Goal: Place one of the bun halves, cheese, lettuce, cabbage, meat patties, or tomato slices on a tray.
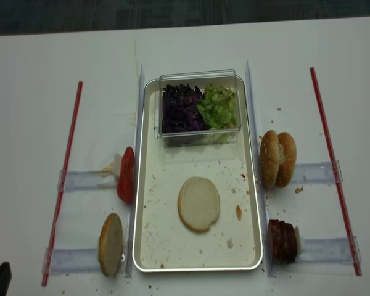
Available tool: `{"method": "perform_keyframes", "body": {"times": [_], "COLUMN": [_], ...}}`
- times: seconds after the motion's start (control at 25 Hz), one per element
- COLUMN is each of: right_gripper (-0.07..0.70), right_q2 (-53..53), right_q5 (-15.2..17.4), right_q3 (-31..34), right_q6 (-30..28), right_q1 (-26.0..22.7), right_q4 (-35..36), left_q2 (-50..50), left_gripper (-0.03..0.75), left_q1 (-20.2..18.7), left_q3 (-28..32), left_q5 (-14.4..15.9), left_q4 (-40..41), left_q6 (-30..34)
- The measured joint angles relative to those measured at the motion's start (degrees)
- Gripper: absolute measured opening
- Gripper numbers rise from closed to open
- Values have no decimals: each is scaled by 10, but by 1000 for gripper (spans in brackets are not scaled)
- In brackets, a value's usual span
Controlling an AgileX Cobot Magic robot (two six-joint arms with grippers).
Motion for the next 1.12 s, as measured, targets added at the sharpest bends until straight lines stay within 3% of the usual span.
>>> {"method": "perform_keyframes", "body": {"times": [1.12], "right_gripper": [480], "right_q2": [0], "right_q5": [0], "right_q3": [0], "right_q6": [0], "right_q1": [0], "right_q4": [0], "left_q2": [-1], "left_gripper": [493], "left_q1": [0], "left_q3": [0], "left_q5": [0], "left_q4": [0], "left_q6": [0]}}
